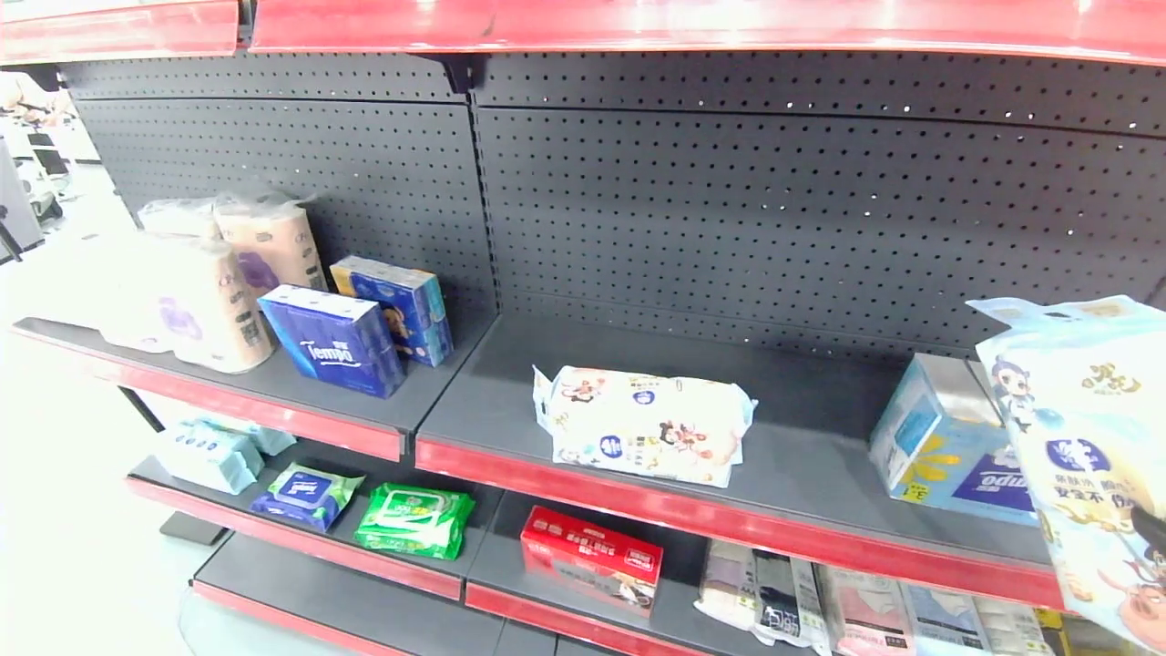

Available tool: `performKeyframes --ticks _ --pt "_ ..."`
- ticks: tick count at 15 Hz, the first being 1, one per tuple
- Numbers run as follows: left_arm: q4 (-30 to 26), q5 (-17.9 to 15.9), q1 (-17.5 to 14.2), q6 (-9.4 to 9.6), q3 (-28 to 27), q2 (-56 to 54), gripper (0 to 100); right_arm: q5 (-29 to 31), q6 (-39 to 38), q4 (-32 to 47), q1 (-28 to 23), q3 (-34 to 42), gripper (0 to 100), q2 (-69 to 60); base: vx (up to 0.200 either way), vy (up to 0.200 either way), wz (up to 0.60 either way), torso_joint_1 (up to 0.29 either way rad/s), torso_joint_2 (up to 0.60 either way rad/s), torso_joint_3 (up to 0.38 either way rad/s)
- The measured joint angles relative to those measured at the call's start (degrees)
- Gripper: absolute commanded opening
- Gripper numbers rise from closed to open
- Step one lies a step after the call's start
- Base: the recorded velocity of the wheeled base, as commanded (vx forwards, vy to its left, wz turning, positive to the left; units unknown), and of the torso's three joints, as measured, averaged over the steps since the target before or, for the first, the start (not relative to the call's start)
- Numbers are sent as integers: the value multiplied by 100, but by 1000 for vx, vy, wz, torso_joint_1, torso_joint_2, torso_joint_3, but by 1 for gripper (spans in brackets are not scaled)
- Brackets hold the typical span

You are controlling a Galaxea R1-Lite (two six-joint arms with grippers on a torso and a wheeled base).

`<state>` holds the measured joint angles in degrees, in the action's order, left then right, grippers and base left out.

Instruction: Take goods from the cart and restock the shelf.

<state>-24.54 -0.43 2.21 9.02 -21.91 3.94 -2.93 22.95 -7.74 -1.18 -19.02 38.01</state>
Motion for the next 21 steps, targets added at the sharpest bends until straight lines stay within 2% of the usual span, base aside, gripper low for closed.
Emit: performKeyframes --ticks 4,5,7,11,12,14,16,17,18,19,21 --pt "67 -20 -80 34 133 -74 100 -444 6 -22 149 -494 0 250 0 0 0 0 0 0" --pt "207 -72 -130 80 295 -151 100 -464 9 5 307 -619 0 369 0 0 0 0 0 0" --pt "831 -124 -188 179 691 -276 100 -455 2 -11 667 -879 0 647 0 0 0 0 0 0" --pt "1308 74 -221 63 1342 -367 100 -444 2 -13 1122 -1264 0 1137 0 0 0 0 0 0" --pt "1497 179 -221 4 1463 -375 100 -443 2 -16 1226 -1364 0 1254 0 0 0 0 0 0" --pt "1530 182 -221 -144 1552 -384 100 -438 35 -13 1336 -1471 0 1430 0 0 0 0 0 0" --pt "1638 -301 -221 -473 1626 -386 100 -440 105 -9 1371 -1502 0 1552 0 0 0 0 0 0" --pt "1875 -538 -221 -642 1676 -389 100 -444 112 -6 1378 -1521 0 1596 0 0 0 0 0 0" --pt "2041 -595 -221 -719 1777 -391 100 -462 132 -9 1389 -1538 0 1653 0 0 0 0 0 0" --pt "2093 -545 -221 -758 1847 -391 100 -475 149 -13 1402 -1579 0 1703 0 0 0 0 0 0" --pt "2172 -195 -221 -779 1930 -391 100 -475 156 -13 1415 -1634 0 1783 0 0 0 0 0 0"
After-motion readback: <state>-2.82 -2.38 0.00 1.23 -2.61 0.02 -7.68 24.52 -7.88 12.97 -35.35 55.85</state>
